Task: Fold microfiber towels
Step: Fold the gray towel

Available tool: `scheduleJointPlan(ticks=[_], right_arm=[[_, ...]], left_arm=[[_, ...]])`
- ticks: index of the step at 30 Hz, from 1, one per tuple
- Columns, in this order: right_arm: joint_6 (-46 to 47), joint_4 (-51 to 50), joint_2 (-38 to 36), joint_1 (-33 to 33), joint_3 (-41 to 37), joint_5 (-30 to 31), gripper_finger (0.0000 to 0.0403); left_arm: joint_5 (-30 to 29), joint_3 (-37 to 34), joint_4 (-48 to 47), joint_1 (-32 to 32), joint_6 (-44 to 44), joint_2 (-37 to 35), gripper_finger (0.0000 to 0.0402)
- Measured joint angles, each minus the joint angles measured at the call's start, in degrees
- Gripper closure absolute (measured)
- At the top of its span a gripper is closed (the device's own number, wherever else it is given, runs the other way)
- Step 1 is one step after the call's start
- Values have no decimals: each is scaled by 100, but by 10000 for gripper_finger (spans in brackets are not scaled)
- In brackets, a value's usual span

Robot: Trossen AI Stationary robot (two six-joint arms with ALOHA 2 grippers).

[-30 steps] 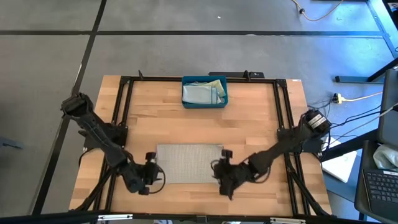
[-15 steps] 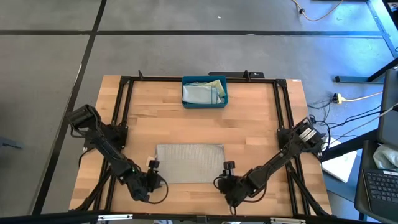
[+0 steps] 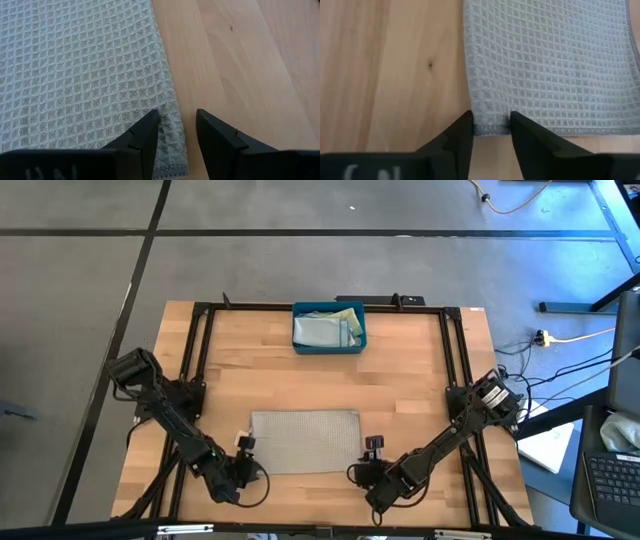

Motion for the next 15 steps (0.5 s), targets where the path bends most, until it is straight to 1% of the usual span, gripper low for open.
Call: scheduleJointPlan(ticks=[7, 10, 15], right_arm=[[146, 53, 4, 3, 0, -194, 316], [262, 86, 4, 3, 0, -202, 334], [279, 115, 4, 3, 0, -207, 382]], left_arm=[[26, -2, -62, -47, -53, -4, 276], [67, 1, -212, -47, -237, -13, 276], [70, 7, -395, -50, -478, -20, 276]])
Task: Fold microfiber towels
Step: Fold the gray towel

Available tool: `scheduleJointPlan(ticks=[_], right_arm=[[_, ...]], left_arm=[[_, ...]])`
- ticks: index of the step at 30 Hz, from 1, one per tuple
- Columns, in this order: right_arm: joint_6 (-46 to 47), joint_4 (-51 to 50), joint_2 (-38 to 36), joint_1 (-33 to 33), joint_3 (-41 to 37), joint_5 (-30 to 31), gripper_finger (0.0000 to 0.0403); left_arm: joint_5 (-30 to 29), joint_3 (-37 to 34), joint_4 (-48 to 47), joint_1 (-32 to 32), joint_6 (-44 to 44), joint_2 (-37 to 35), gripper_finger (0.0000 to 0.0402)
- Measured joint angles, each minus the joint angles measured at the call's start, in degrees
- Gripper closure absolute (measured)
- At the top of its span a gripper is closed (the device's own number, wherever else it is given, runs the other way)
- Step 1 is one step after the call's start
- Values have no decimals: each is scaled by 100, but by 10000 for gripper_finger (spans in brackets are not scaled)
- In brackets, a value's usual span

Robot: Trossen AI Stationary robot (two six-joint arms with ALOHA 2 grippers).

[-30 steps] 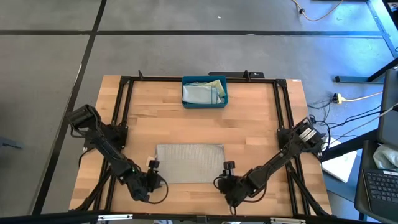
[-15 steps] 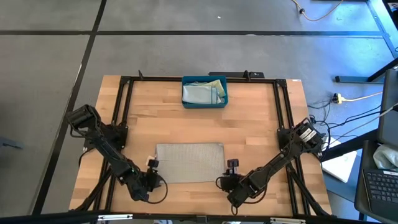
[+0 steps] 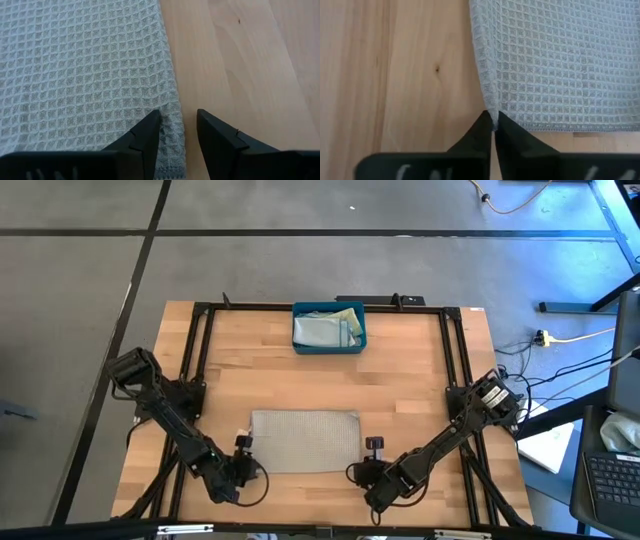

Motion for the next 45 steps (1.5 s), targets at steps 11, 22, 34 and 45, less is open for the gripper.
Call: scheduleJointPlan(ticks=[11, 22, 34, 45], right_arm=[[-357, 817, 0, 0, 0, -91, 395], [-589, 1155, 0, -9, 78, -146, 395], [-1560, 969, 0, -227, 581, -82, 393], [-2243, 2224, 158, -567, 590, -945, 392]], left_arm=[[67, 435, -749, 104, 16, 32, 360], [-28, 1077, -2155, 251, 26, 39, 400], [-3, 1830, -3774, 299, 428, 28, 401], [349, 1790, -3918, 58, -45, 26, 350]])
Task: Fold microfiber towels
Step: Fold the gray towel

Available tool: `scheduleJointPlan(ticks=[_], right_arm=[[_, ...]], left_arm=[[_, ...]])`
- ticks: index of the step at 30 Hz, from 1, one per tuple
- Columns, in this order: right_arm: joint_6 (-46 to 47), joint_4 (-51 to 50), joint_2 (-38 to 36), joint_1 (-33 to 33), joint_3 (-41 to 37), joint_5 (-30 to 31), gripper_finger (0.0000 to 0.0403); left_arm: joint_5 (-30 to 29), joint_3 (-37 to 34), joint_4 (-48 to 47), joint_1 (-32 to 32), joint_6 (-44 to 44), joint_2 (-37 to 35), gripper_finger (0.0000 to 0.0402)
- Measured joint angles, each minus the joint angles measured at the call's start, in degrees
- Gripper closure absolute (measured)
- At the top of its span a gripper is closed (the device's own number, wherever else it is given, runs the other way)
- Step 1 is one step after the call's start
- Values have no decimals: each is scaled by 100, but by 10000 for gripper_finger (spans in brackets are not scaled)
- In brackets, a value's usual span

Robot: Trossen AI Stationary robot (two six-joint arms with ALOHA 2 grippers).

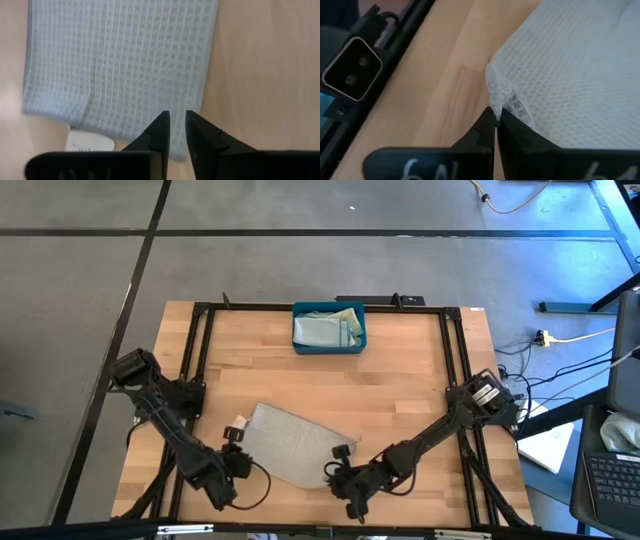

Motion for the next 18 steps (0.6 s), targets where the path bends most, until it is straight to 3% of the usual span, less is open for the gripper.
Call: scheduleJointPlan(ticks=[6, 9, 13, 18], right_arm=[[-168, 417, 263, -123, 0, -310, 392], [-571, 635, 350, -223, 145, -322, 392], [-1190, 628, 560, -509, 701, -350, 391], [-1658, -173, 883, -848, 1459, -573, 391]], left_arm=[[-1, 114, -109, -157, -372, 0, 331], [-606, 364, 152, -162, -370, 0, 330], [-1541, 562, 1505, -76, 370, -11, 330], [-1516, 560, 2807, 203, 792, -11, 330]])
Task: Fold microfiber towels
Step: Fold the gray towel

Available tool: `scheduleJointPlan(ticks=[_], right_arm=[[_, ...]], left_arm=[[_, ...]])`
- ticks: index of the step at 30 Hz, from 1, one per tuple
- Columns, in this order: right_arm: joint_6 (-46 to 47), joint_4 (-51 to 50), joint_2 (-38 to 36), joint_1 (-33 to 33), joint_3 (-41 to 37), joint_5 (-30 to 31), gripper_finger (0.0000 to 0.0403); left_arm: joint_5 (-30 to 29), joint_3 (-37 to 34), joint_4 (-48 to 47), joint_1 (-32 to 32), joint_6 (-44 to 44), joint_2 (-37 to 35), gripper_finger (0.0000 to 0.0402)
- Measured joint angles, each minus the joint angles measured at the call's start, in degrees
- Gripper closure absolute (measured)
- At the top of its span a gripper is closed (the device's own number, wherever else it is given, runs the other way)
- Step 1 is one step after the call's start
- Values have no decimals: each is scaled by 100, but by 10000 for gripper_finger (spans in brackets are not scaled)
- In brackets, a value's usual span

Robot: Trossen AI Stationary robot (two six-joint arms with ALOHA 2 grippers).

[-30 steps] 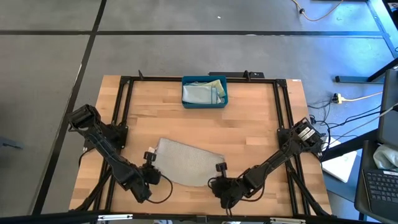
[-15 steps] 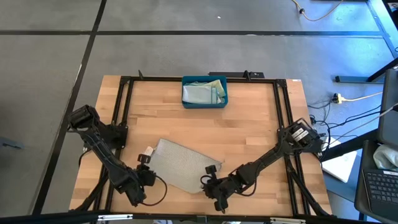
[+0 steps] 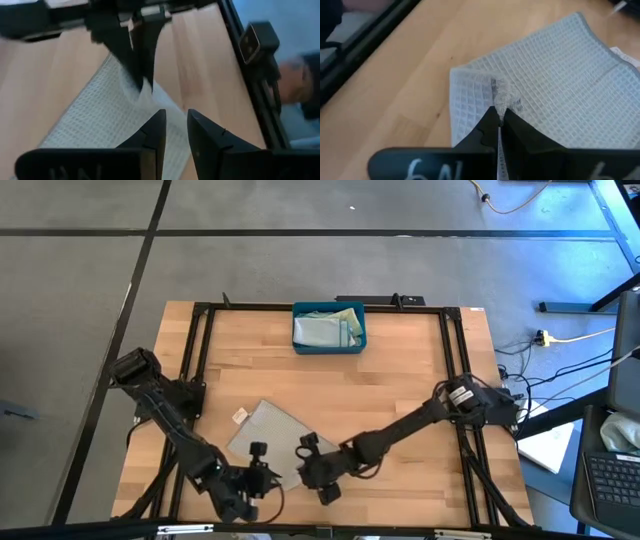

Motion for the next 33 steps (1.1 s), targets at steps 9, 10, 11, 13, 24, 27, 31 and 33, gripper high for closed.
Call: scheduleJointPlan(ticks=[9, 10, 11, 13, 24, 27, 31, 33], right_arm=[[-420, -366, 97, -276, 340, -290, 391], [-469, -348, 92, -293, 340, -298, 391], [-549, -342, 89, -313, 340, -300, 391], [-670, -331, 89, -360, 340, -367, 391], [-1973, -80, 83, -802, 340, -910, 391], [-2268, 253, 81, -982, 340, -1219, 391], [-2712, 784, 78, -1222, 340, -1556, 391], [-2938, 992, 78, -1346, 340, -1696, 391]], left_arm=[[-14, -11, -54, 70, -710, 0, 330], [-95, -11, -99, 71, -744, 1, 330], [-163, -11, -130, 79, -767, 2, 330], [-190, -11, -185, 127, -838, 2, 330], [-232, -15, -1383, 317, -1256, -50, 330], [-257, -15, -2234, 240, -2111, -295, 333], [-391, -15, -3375, -137, -3511, -613, 339], [-693, -15, -3845, -375, -4138, -717, 342]])
